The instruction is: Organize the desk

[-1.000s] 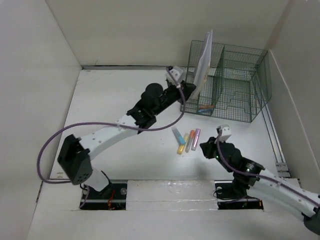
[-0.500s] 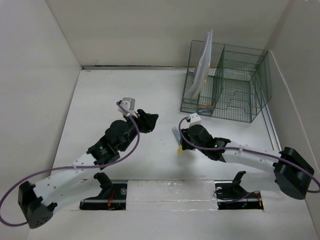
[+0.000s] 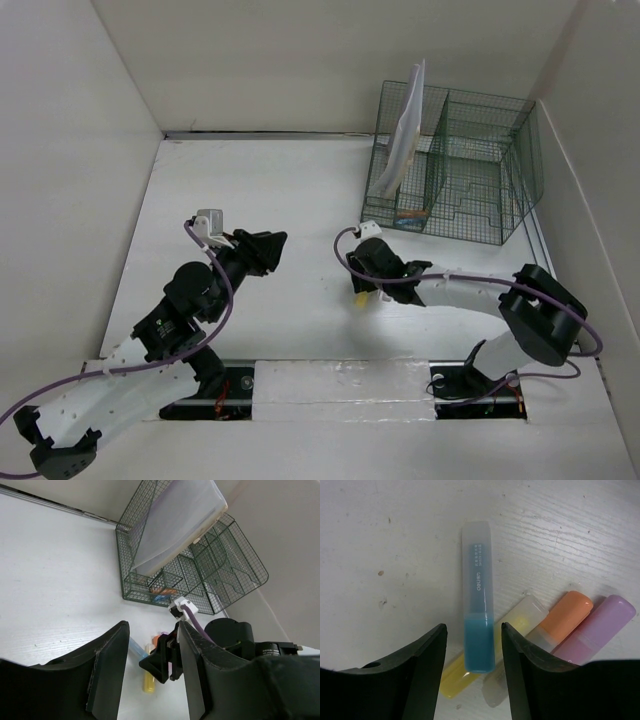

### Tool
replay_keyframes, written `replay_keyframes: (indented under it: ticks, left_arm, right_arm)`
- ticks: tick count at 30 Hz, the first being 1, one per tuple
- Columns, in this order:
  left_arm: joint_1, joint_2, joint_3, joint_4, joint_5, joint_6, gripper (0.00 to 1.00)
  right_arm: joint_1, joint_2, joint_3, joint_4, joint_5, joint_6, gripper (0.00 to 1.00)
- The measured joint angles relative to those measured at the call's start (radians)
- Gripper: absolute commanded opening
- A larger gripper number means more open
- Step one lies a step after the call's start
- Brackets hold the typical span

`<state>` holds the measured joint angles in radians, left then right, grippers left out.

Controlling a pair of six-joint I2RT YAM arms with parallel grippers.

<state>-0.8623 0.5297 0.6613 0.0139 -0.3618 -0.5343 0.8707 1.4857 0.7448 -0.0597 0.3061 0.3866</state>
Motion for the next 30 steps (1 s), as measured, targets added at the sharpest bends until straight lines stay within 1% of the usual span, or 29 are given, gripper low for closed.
replay_keyframes:
  ticks: [5, 8, 9, 10, 12, 15, 18, 21, 22, 23, 27, 30]
  left_arm:
    - [0.000, 0.000, -0.005, 0.002, 0.002, -0.006, 0.40]
    - [0.000, -0.003, -0.019, 0.003, 0.002, -0.006, 0.40]
    - [0.000, -0.003, -0.023, 0.003, 0.002, -0.006, 0.40]
    - [0.000, -0.003, -0.026, 0.003, 0.002, -0.006, 0.40]
    - [0.000, -0.003, -0.029, 0.004, 0.003, -0.006, 0.41]
    - [0.000, -0.003, -0.029, 0.004, 0.003, -0.006, 0.40]
    - [0.000, -0.003, -0.031, 0.006, 0.005, -0.006, 0.40]
    - [0.000, -0.002, -0.033, 0.008, 0.010, -0.007, 0.40]
    - [0.000, -0.002, -0.034, 0.011, 0.012, -0.007, 0.40]
    - [0.000, -0.002, -0.034, 0.013, 0.014, -0.008, 0.40]
    - [0.000, 0.003, -0.035, 0.027, 0.029, -0.013, 0.40]
    - [0.000, 0.010, -0.046, 0.047, 0.048, -0.016, 0.40]
  right_arm:
    - [0.000, 0.039, 0.006, -0.010, 0.000, 0.001, 0.46]
    - [-0.006, 0.053, 0.018, -0.011, 0.000, -0.001, 0.37]
    - [-0.008, 0.060, 0.024, -0.013, 0.000, 0.000, 0.31]
    - [-0.008, 0.066, 0.029, -0.013, 0.000, 0.000, 0.28]
    - [-0.008, 0.073, 0.037, -0.015, 0.000, 0.002, 0.24]
    - [-0.009, 0.062, 0.038, -0.023, 0.000, 0.001, 0.24]
    - [-0.009, -0.019, 0.037, -0.047, -0.009, -0.001, 0.25]
    - [-0.019, -0.196, 0.043, -0.045, -0.033, -0.011, 0.26]
    - [-0.033, -0.303, 0.069, -0.037, -0.046, -0.018, 0.26]
    - [-0.034, -0.307, 0.070, -0.036, -0.045, -0.018, 0.26]
    - [-0.121, -0.453, 0.185, -0.028, -0.049, -0.045, 0.26]
    - [-0.232, -0.496, 0.286, 0.000, -0.007, -0.056, 0.26]
